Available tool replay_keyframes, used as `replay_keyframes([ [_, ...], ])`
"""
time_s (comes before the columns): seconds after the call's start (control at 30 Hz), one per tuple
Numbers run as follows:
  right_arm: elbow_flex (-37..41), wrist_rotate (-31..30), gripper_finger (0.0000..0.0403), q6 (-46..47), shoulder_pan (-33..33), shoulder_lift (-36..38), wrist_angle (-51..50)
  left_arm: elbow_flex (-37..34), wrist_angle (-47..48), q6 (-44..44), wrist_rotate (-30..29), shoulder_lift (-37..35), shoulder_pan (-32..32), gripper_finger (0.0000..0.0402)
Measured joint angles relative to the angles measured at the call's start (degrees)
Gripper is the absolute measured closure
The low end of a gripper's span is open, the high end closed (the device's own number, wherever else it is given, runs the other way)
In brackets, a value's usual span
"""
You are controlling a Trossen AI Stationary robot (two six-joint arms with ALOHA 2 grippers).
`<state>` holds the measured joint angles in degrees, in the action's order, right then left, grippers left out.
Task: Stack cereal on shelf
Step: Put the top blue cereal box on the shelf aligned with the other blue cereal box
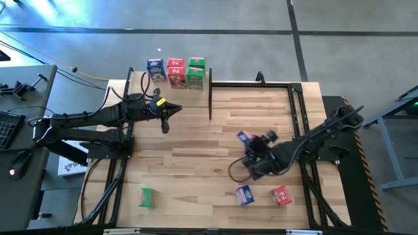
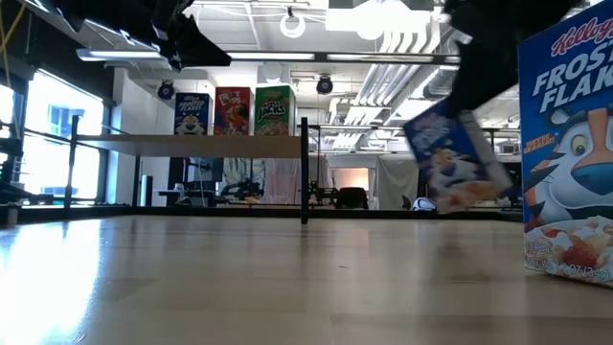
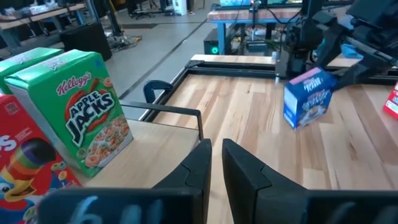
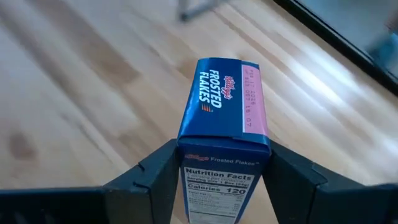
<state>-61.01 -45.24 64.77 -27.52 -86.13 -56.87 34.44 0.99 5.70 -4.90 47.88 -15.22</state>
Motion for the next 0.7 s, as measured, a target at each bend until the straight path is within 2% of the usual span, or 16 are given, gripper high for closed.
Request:
replay_keyframes([
  [0.07, 0.0, 1.8, 0.0214, -12.0, 2.6, 0.0, 8.9, 0.0, 0.4, 0.7, 1.5, 0.0, -0.3, 0.0380],
  [0.17, 0.0, 7.5, 0.0214, -27.7, 6.7, 0.0, 22.3, 0.0, 2.1, 0.5, 5.3, 0.0, -0.9, 0.0389],
  [0.27, 0.0, 13.5, 0.0214, -40.9, 10.3, 0.0, 34.4, 0.1, 5.1, -1.0, 9.1, 0.0, -0.9, 0.0392],
  [0.4, 0.0, 22.2, 0.0214, -55.9, 15.4, -2.0, 47.2, 0.0, 9.3, 1.2, 10.3, 0.0, 0.5, 0.0377],
  [0.53, 0.0, 32.8, 0.0214, -65.6, 19.8, -7.2, 59.3, 3.0, 18.4, 2.5, 9.8, 0.1, 2.8, 0.0343],
  [0.7, 0.0, 43.8, 0.0214, -69.8, 24.2, -15.3, 74.8, 9.3, 31.0, 2.1, 6.3, 0.6, 6.8, 0.0289],
])
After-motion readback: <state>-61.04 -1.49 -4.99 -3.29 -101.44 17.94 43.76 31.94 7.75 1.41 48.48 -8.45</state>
